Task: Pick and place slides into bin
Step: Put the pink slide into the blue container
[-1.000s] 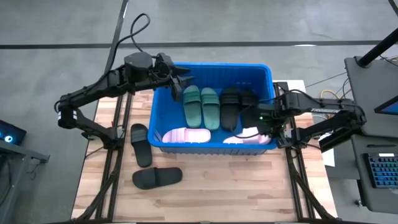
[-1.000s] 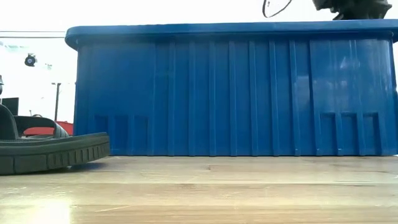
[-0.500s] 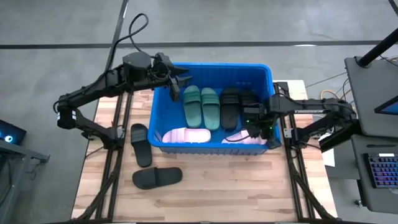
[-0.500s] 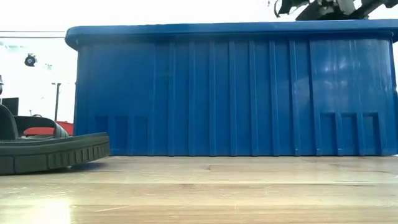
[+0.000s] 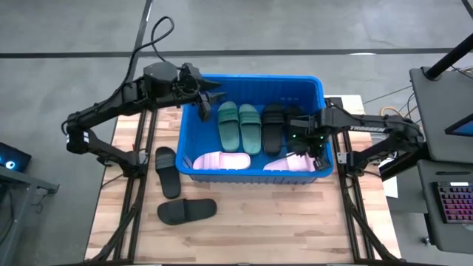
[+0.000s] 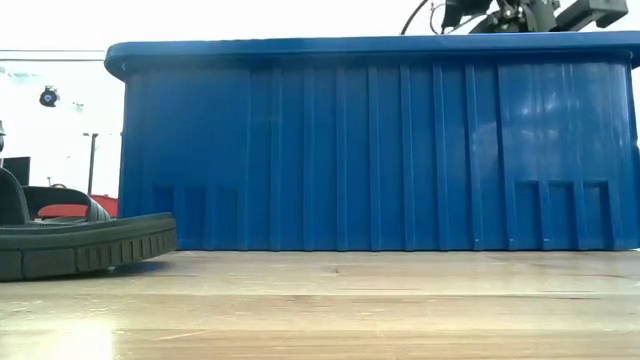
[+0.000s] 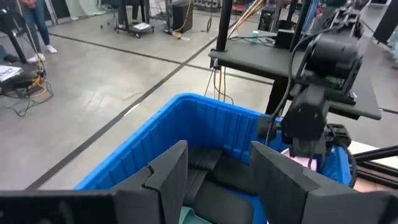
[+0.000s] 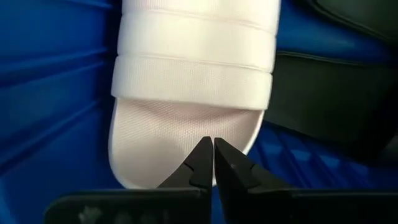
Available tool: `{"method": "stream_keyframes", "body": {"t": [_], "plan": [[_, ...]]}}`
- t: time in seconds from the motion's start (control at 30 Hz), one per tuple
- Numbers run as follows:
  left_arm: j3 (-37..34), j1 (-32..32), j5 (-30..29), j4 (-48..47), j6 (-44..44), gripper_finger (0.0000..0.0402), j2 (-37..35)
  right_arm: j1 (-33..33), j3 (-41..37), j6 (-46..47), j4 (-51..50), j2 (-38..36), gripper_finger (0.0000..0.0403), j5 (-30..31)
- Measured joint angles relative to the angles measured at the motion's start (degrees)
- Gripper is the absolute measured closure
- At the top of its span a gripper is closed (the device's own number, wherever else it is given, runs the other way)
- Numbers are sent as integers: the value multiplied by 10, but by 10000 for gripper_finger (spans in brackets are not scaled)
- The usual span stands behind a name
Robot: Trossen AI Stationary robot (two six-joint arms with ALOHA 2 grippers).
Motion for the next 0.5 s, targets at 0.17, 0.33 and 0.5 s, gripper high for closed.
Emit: {"method": "stream_keyframes", "body": {"t": [0.17, 0.33, 0.5], "plan": [[0, 0, 0, -1, 3, 244, -19, 0, -23, 0, 6, 20, 394, -4], [0, 0, -8, 0, 3, 244, -40, 0, -77, 5, 56, 15, 394, -47], [0, 0, -17, 0, 3, 244, -55, -1, -116, 9, 102, 8, 394, -82]]}}
